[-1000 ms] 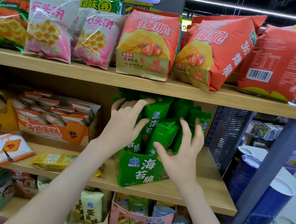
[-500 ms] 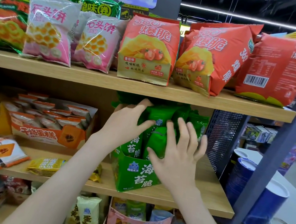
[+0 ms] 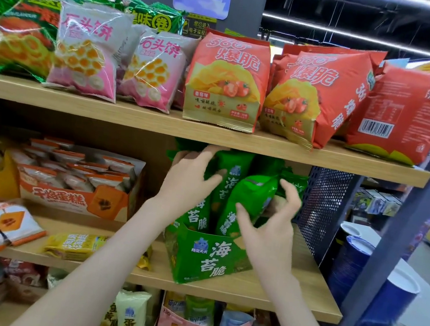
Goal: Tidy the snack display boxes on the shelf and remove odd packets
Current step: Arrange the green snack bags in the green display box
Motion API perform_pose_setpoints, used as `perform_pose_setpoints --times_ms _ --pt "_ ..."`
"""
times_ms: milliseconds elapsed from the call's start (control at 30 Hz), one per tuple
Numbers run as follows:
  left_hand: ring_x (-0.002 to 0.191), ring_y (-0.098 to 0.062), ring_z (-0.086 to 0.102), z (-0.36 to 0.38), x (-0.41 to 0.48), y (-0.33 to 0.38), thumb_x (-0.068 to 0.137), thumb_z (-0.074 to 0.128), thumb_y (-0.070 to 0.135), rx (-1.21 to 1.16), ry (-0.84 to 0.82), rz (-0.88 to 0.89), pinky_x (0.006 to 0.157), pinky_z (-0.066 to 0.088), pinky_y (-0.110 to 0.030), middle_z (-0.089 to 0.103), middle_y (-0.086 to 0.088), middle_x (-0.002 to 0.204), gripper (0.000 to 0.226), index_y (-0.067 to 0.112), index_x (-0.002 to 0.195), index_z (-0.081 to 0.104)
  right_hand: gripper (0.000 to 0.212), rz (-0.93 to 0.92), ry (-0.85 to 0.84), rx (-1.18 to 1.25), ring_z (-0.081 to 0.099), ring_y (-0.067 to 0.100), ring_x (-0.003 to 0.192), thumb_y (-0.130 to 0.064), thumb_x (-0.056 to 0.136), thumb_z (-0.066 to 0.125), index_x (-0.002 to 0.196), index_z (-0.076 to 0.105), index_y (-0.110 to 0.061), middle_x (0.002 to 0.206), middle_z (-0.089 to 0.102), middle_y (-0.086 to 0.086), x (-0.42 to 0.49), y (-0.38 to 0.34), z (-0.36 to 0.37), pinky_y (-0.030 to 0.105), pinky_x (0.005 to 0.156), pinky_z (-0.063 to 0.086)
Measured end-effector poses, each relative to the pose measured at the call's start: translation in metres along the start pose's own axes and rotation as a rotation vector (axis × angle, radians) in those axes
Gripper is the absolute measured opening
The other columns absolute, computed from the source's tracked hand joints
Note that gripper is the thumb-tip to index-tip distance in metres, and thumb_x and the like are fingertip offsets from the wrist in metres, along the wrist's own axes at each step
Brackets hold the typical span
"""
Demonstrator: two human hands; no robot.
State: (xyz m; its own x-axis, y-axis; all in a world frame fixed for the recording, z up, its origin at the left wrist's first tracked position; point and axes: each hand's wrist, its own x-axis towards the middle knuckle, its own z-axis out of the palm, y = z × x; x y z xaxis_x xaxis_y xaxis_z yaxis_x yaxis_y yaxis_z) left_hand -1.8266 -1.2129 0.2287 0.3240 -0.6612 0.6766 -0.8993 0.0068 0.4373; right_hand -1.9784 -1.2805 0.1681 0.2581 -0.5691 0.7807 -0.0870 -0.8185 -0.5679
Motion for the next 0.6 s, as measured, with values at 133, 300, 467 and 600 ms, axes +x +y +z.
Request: perform_pose_setpoints --times_ms 133,300,467,600 --pt "0.106 -0.025 0.054 0.006 0.002 0.000 0.099 0.050 0.037 0.181 -0.001 0.090 0.105 0.024 -0.035 0.064 0.001 0.097 0.036 0.026 0.133 0.047 0.068 -0.093 0.095 -0.066 0.057 0.007 0.097 -0.024 0.084 0.073 0.133 0.027 -0.034 0.111 0.048 -0.018 0.003 0.002 -0.001 0.022 0.084 0.048" --pt "0.108 -0.026 0.056 0.009 0.008 -0.012 0.103 0.034 0.029 0.347 -0.107 0.215 0.104 0.022 -0.034 0.065 -0.001 0.102 0.027 0.023 0.123 0.052 0.065 -0.151 0.081 -0.287 0.051 0.020 0.088 -0.030 0.086 0.072 0.139 0.037 -0.014 0.097 0.055 0.004 0.005 0.003 0.010 0.029 0.081 0.042" --pt "0.106 -0.031 0.062 0.016 -0.003 -0.028 0.092 0.037 0.025 0.348 0.093 0.325 0.101 0.035 -0.052 0.068 -0.005 0.113 0.038 0.019 0.111 0.069 0.068 -0.195 -0.014 -0.390 0.049 0.020 0.070 -0.033 0.086 0.071 0.138 0.029 -0.020 0.080 0.050 0.002 -0.005 -0.001 0.020 0.039 0.067 0.046" --pt "0.118 -0.021 0.055 0.019 -0.027 -0.013 0.105 0.028 0.036 0.150 0.280 0.370 0.108 0.027 -0.046 0.062 -0.004 0.125 0.045 0.016 0.133 0.056 0.068 -0.141 -0.020 -0.338 0.051 0.022 0.071 -0.030 0.086 0.071 0.138 0.028 -0.020 0.080 0.052 0.004 -0.008 0.008 0.020 0.044 0.069 0.050"
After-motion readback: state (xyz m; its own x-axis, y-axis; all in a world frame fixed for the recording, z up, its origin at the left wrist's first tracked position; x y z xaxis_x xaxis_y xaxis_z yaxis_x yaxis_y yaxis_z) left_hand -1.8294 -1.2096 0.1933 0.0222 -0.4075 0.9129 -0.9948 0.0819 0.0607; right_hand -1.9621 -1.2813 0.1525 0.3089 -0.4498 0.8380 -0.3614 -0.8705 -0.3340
